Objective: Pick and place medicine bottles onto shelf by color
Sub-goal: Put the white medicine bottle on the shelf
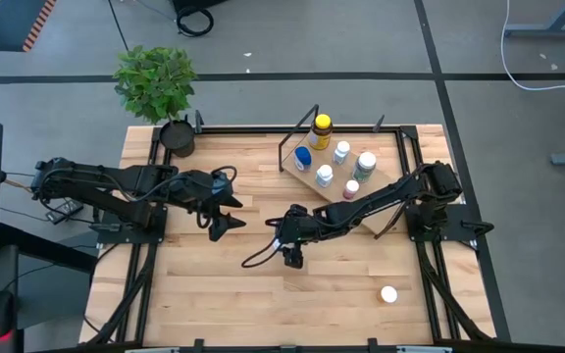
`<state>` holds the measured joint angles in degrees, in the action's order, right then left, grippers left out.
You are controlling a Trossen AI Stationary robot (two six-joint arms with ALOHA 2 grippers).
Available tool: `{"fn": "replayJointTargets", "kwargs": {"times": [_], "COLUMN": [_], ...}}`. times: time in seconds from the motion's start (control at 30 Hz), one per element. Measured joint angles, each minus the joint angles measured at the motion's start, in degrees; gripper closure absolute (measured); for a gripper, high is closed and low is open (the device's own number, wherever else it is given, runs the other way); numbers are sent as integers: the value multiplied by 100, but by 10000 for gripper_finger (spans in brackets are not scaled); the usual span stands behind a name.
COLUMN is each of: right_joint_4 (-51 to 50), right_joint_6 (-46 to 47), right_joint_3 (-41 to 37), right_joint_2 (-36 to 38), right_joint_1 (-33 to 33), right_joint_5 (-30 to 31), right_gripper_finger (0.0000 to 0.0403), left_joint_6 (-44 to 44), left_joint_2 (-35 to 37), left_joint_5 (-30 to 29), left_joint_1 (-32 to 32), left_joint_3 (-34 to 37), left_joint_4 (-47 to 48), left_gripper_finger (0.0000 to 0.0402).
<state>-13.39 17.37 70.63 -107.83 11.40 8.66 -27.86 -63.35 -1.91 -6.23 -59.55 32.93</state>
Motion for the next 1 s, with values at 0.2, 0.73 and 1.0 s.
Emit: {"fn": "replayJointTargets", "kwargs": {"times": [0.2, 0.73, 1.0], "right_joint_4": [-13, -678, -2480], "right_joint_6": [48, 1429, 2254], "right_joint_3": [0, 4, 4], "right_joint_2": [0, 646, 1610], "right_joint_1": [0, 0, 2], "right_joint_5": [7, 415, 1370], "right_gripper_finger": [117, 189, 189], "left_joint_6": [2, 0, 2], "left_joint_2": [0, 0, 0], "left_joint_5": [0, 0, 0], "left_joint_1": [-1, -1, -1], "left_joint_3": [0, 2, 4], "left_joint_4": [0, -21, -22], "left_gripper_finger": [99, 99, 99]}}
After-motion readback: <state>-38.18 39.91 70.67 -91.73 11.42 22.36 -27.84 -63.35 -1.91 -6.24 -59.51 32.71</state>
